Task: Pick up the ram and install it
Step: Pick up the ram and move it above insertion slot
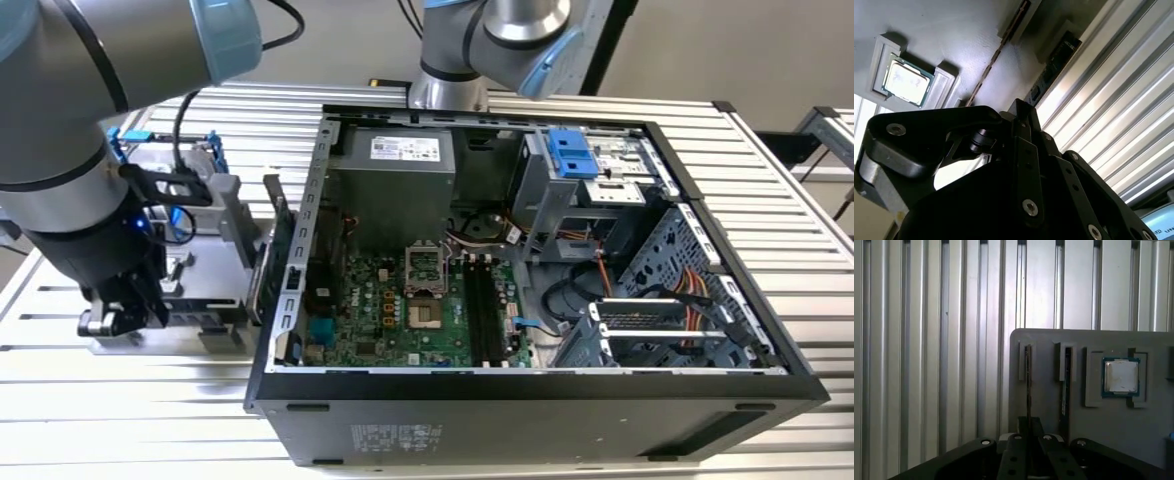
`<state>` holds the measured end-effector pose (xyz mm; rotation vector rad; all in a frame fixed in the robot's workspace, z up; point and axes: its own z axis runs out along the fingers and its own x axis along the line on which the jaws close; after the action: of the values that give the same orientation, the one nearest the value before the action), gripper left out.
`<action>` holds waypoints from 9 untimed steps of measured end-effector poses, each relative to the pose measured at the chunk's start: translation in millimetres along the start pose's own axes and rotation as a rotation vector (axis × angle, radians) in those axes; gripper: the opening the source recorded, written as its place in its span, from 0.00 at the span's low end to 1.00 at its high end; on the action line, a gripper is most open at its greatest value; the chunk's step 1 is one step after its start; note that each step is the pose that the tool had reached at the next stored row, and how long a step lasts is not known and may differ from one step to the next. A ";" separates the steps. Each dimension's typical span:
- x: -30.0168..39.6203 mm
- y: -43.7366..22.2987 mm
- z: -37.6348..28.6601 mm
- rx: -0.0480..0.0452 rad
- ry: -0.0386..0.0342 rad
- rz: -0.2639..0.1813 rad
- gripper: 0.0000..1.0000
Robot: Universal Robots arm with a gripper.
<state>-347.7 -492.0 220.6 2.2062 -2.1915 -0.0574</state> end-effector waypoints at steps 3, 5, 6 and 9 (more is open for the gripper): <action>0.0 0.1 -2.6 0.0001 -0.0001 0.000 0.00; 0.0 0.2 -4.2 0.0001 -0.0001 0.000 0.00; 0.0 0.2 -5.0 0.0000 0.0000 0.000 0.00; 0.0 0.3 -7.2 0.0001 -0.0001 0.000 0.00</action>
<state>-347.7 -492.0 227.8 2.2063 -2.1916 -0.0574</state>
